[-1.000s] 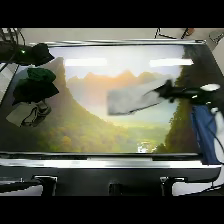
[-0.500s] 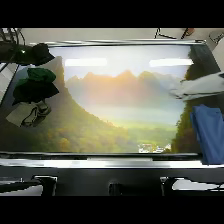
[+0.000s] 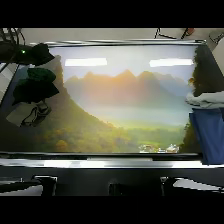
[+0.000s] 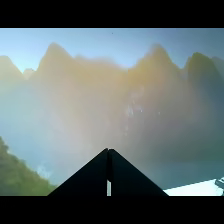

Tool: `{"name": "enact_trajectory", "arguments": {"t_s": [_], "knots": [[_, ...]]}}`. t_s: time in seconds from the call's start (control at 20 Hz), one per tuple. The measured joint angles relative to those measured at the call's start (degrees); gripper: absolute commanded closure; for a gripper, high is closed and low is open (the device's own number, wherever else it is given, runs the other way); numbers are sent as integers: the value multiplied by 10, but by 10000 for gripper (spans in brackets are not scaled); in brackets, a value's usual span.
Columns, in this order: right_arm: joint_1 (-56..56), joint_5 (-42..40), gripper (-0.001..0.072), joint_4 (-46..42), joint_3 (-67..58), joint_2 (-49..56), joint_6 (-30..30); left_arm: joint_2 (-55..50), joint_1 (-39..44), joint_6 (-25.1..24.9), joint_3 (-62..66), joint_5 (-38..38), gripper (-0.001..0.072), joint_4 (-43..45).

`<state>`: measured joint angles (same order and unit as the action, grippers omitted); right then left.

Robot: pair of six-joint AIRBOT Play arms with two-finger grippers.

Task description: Fold the clothes and pants, and hang the long-sleeved shirts on hangers.

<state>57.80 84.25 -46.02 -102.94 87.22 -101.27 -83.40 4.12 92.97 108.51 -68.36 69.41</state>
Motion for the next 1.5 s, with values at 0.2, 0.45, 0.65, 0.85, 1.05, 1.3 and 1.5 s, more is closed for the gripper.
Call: {"name": "enact_trajectory", "arguments": {"t_s": [0.2,0.45,0.65,0.85,1.05,1.3,1.5], "knots": [[38,74,665,-95,0,-21,-14,0,0,0,0,0,670,0],[52,154,665,-257,29,-34,-8,0,0,0,0,0,670,-5],[55,148,664,-345,119,-56,-2,0,0,-2,0,-1,670,-13],[55,113,664,-398,229,-70,1,0,0,-2,0,-1,670,-19],[55,82,663,-426,299,-73,1,0,0,-2,0,-1,670,-23],[56,72,69,-442,335,-75,3,0,0,0,0,-1,670,-30],[56,80,7,-416,286,-78,28,0,0,0,3,3,670,-37]]}}
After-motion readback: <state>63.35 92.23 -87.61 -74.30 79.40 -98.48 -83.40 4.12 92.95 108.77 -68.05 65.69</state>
